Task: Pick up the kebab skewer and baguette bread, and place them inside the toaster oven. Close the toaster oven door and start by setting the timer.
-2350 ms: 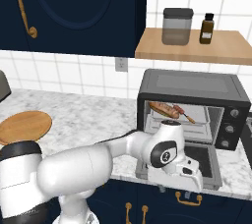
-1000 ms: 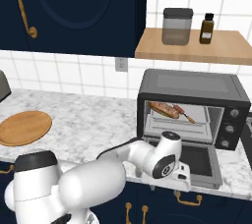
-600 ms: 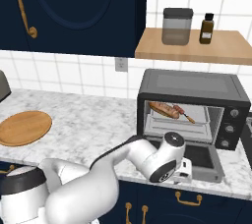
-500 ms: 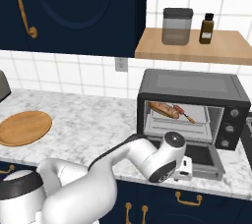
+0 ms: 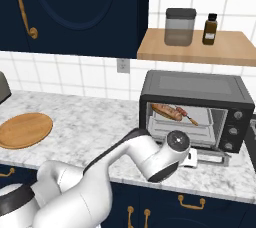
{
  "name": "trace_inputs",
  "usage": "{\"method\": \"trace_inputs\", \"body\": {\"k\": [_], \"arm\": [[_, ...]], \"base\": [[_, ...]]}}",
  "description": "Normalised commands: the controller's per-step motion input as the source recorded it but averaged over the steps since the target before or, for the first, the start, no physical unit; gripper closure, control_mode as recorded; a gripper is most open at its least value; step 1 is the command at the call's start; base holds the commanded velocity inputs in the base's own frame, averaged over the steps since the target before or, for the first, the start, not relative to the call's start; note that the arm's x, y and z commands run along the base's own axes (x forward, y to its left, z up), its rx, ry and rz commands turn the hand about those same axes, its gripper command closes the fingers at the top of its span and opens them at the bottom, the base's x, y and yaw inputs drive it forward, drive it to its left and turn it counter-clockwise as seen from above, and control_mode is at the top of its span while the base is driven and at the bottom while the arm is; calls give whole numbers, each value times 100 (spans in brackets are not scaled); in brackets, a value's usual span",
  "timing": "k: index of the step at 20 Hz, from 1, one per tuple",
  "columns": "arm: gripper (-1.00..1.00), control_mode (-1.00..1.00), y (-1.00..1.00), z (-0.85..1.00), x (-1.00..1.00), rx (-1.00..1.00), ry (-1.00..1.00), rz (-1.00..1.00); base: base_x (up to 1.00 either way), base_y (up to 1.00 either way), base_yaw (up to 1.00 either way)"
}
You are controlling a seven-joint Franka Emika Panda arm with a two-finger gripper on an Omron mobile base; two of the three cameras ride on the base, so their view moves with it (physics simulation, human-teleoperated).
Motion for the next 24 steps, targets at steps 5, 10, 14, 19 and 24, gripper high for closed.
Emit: {"method": "trace_inputs", "body": {"k": [5, 10, 14, 19, 24], "arm": [[-100, -100, 49, 50, 100, 0, -10, 1], [-100, -100, 35, 20, 100, 0, -1, 3], [-100, -100, 0, 20, 81, 0, 0, 2], [-100, -100, 9, 3, 58, -1, 0, 2], [-100, -100, 14, 0, 67, 0, 0, 1]], "base": [[0, 0, 0], [0, 0, 0], [0, 0, 0], [0, 0, 0], [0, 0, 0]]}}
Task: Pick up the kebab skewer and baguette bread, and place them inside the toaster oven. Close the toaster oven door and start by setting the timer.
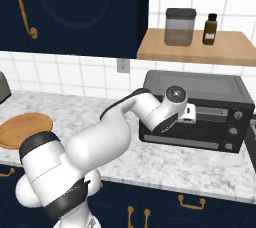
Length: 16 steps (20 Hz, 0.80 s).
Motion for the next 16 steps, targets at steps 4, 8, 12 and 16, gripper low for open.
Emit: {"method": "trace_inputs", "body": {"k": [4, 8, 12, 16], "arm": [[-100, -100, 1, 4, 11, -3, 0, 4], [-100, -100, 1, 29, -64, -4, -9, 2], [-100, -100, -8, 18, -46, -1, -6, 0], [-100, -100, -33, 9, -41, 4, -5, 0]], "base": [[0, 0, 0], [0, 0, 0], [0, 0, 0], [0, 0, 0]]}}
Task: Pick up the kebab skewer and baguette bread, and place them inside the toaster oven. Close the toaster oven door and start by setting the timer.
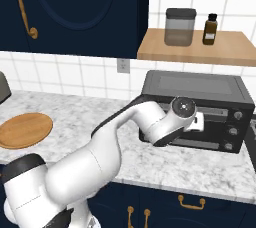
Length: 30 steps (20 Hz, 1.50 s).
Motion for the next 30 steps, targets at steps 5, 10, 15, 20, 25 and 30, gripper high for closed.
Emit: {"method": "trace_inputs", "body": {"k": [5, 10, 15, 20, 25, 30], "arm": [[-100, -100, -40, 22, -27, 15, -38, -1], [-100, -100, -76, 19, 0, 13, -44, -8], [-100, -100, -72, 3, 6, 1, -33, -9], [-100, -100, -92, 7, 0, 0, -33, -5], [-100, -100, -69, 3, 11, 0, -15, 7], [-100, -100, -72, 6, 0, 0, -2, 11]], "base": [[0, 0, 0], [0, 0, 0], [0, 0, 0], [0, 0, 0], [0, 0, 0], [0, 0, 0]]}}
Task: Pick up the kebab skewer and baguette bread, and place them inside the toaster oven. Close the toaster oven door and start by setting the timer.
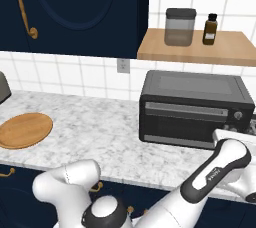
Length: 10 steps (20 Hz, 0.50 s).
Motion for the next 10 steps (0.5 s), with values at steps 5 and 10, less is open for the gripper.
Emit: {"method": "trace_inputs", "body": {"k": [5, 10], "arm": [[-100, -100, -29, -1, 43, -1, -3, 3], [-100, -100, -3, 0, 57, 0, -7, 1]], "base": [[0, 0, 0], [0, 0, 0]]}}
